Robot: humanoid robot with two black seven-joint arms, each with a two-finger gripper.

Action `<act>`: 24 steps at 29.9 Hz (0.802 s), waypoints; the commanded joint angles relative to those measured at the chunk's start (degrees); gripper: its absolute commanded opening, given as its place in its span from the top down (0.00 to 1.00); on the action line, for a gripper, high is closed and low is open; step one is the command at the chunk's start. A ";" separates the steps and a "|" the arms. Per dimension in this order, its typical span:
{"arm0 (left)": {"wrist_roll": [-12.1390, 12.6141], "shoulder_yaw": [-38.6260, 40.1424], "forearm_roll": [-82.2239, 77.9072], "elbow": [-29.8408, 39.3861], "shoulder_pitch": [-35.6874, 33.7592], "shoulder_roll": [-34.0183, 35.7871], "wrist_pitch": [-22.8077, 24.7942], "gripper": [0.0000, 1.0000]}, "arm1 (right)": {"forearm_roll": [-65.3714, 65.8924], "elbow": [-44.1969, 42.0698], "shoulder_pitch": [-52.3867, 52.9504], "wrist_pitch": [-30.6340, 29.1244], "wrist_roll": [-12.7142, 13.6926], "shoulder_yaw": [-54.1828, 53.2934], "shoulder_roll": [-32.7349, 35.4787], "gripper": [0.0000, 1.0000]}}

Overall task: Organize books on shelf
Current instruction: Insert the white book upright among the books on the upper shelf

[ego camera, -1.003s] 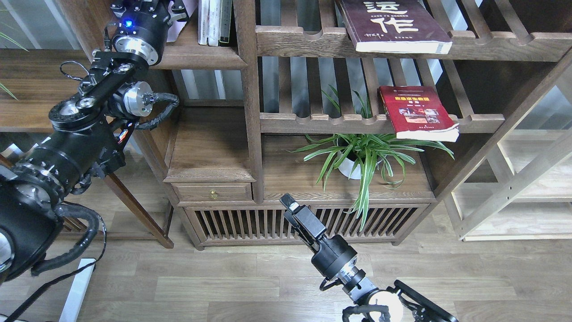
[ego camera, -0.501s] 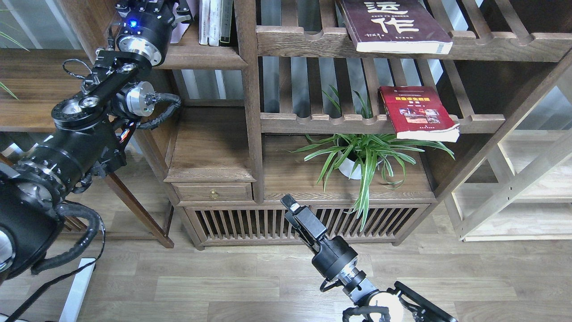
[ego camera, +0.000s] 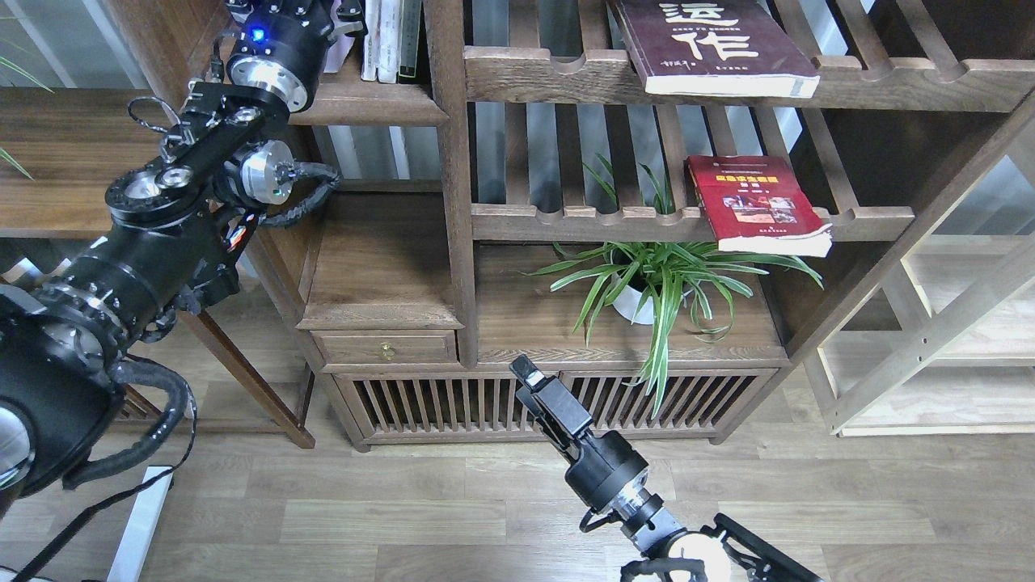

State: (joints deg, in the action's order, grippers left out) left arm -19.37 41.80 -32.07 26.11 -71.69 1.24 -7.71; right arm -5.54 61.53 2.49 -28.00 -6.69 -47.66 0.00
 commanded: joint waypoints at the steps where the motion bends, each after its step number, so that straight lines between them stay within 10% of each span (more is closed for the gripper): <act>1: 0.12 -0.84 -0.01 -0.09 -0.82 0.26 -0.20 0.61 | 0.00 0.00 -0.03 0.00 0.01 -0.07 0.00 0.01; 24: 1.53 0.47 2.45 0.08 -9.26 1.93 -1.43 0.60 | 0.09 -0.18 -0.03 0.00 0.27 -0.07 0.00 0.01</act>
State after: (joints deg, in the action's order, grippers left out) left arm -17.58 40.98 -30.13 26.25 -80.19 2.66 -9.05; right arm -5.53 61.35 2.46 -28.00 -6.51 -47.58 0.00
